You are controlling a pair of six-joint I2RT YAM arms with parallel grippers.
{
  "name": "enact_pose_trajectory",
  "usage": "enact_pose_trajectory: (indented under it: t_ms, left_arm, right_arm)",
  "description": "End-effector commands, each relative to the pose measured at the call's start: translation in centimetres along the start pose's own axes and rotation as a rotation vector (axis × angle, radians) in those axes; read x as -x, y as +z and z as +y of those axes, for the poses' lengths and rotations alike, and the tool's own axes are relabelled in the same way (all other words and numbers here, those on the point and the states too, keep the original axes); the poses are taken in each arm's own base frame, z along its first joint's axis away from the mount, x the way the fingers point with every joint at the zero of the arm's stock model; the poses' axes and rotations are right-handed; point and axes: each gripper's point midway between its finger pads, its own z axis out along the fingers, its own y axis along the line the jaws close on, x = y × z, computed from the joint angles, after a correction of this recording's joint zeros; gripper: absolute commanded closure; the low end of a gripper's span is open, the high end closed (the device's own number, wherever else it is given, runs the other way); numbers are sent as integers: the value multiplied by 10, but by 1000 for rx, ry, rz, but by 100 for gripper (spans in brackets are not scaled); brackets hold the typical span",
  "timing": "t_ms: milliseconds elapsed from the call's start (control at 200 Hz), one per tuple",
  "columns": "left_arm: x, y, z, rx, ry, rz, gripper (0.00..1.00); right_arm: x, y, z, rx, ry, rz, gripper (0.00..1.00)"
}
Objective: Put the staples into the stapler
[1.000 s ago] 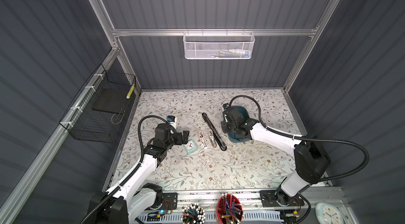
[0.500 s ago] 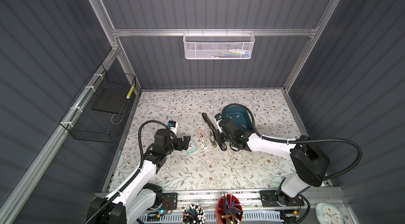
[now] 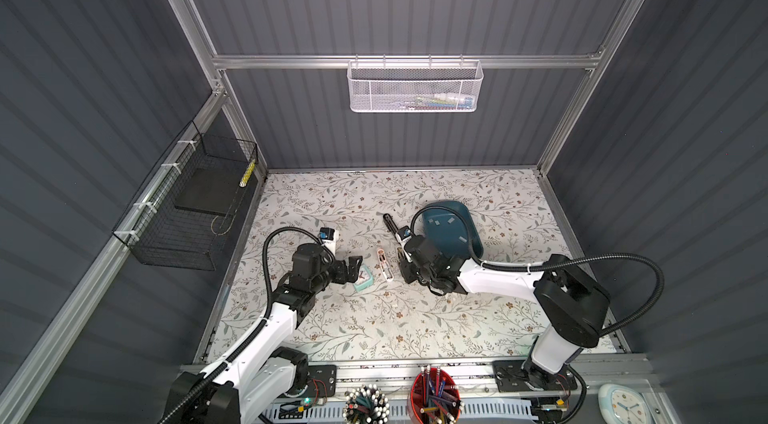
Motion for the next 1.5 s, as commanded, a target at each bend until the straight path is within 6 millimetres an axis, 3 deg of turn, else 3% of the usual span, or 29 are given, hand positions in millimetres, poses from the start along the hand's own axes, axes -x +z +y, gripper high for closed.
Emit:
enact_pose_trajectory:
  t_ms: [0, 150, 1141, 1491]
  left_arm:
    - [-4, 1, -8, -51, 18, 0, 0]
    - [-5, -1, -20, -128, 40, -9, 0]
    - [-6, 4, -19, -124, 34, 14, 0]
    - [-6, 4, -20, -126, 34, 15, 0]
  right_arm:
    - [-8, 6, -3, -17, 14, 18, 97]
    - [-11, 10, -1, -11, 16, 30, 97]
    - [-14, 21, -1, -22, 3, 51, 97]
    - [-23, 28, -3, -36, 4, 82, 97]
